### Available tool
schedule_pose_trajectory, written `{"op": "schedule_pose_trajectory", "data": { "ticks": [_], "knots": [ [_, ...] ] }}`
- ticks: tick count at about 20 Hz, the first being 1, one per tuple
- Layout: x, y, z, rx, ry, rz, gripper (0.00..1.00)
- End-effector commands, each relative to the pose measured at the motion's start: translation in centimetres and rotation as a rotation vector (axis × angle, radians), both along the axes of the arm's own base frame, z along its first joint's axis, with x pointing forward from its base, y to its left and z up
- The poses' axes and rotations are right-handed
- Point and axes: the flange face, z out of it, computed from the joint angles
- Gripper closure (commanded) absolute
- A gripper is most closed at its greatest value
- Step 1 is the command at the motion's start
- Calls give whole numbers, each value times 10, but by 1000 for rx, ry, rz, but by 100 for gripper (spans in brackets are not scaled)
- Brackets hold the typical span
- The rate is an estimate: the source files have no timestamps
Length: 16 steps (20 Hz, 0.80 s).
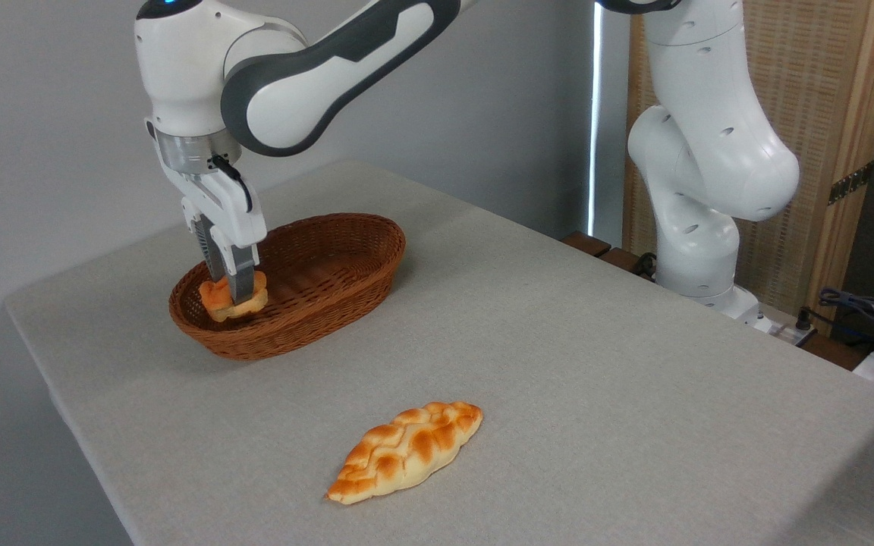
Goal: Put bread into the basket
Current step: 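Lift the held bun and carry it over the wicker basket, then lower the bun into the basket and open the gripper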
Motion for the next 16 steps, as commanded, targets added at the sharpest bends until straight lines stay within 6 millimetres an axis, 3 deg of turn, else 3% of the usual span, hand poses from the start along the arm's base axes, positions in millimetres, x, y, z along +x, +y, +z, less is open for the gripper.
{"op": "schedule_pose_trajectory", "data": {
  "ticks": [1,8,13,16],
  "knots": [
    [0,0,10,13,-19,13,0],
    [-1,4,13,24,-11,10,0],
    [3,28,59,58,25,-46,0],
    [-3,66,90,83,2,-98,0]
  ]
}}
